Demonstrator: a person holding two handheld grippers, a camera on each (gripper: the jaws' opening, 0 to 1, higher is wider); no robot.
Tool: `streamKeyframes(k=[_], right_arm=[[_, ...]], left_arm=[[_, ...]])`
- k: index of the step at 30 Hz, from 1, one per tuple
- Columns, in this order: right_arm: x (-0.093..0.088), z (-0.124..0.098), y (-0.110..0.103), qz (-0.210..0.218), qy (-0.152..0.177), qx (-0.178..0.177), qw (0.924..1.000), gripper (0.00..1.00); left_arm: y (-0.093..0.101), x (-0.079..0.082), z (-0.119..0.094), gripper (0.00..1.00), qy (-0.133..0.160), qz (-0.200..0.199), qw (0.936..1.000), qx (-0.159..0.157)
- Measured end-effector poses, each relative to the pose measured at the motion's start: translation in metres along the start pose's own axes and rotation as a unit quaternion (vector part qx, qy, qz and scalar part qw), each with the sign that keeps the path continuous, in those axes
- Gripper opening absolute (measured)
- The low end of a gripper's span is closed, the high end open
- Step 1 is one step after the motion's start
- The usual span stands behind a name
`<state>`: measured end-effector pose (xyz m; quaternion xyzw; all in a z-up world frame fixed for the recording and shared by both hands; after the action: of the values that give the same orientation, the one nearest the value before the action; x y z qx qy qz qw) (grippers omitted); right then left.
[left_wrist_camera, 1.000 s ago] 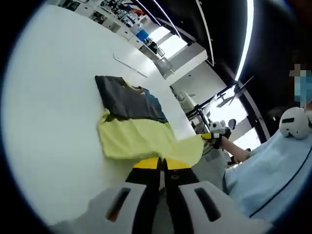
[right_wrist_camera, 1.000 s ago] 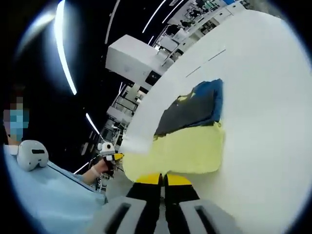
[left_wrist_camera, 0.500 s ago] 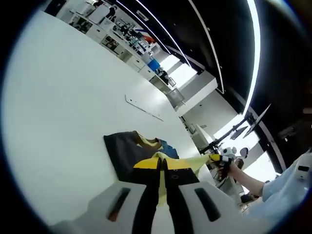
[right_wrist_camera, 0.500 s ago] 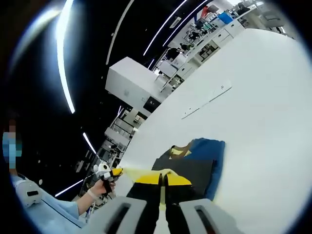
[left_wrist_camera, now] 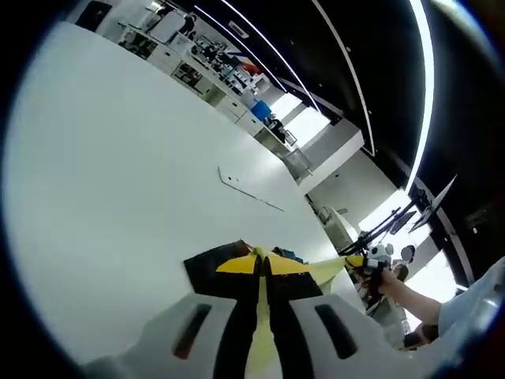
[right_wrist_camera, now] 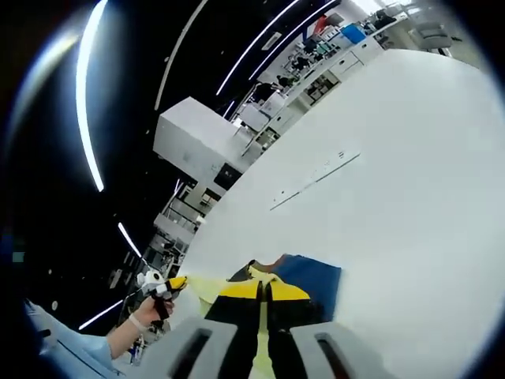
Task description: Fold the garment on the visible template until the final outline fits inside the template.
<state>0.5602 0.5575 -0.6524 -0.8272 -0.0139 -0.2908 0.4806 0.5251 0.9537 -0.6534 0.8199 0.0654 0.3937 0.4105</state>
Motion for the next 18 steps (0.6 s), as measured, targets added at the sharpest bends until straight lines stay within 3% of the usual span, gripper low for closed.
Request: streamKeyframes(k=[11,18], right_arm=[[-0.003,0.035,0.042,0.027,-0.012,-0.044,0.9986,0.00],[-0.009,0.045,0.062,0.036,-0.025,-0.069,0.9966,0.00]], left_arm=[[-0.036,-0.013,0.026,0.00,-0.010,-0.042,0.9981,0.043],[-0.054,-0.027,0.033,0.00,-0.030,-0.036,0.9962,0.073]])
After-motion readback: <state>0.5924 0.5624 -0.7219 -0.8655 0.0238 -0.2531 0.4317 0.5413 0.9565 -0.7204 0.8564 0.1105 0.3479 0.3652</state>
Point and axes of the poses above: the point that each gripper's makers call its tool centre point, and the gripper's own axes: z roughly forward along the fingers, y roughly to its right, x roughly out of its top, the point moved 4 cm from there along -z, roughly backward along the fingers, and after that the axes turned 4 degrees about -y, right-handed, at the moved point
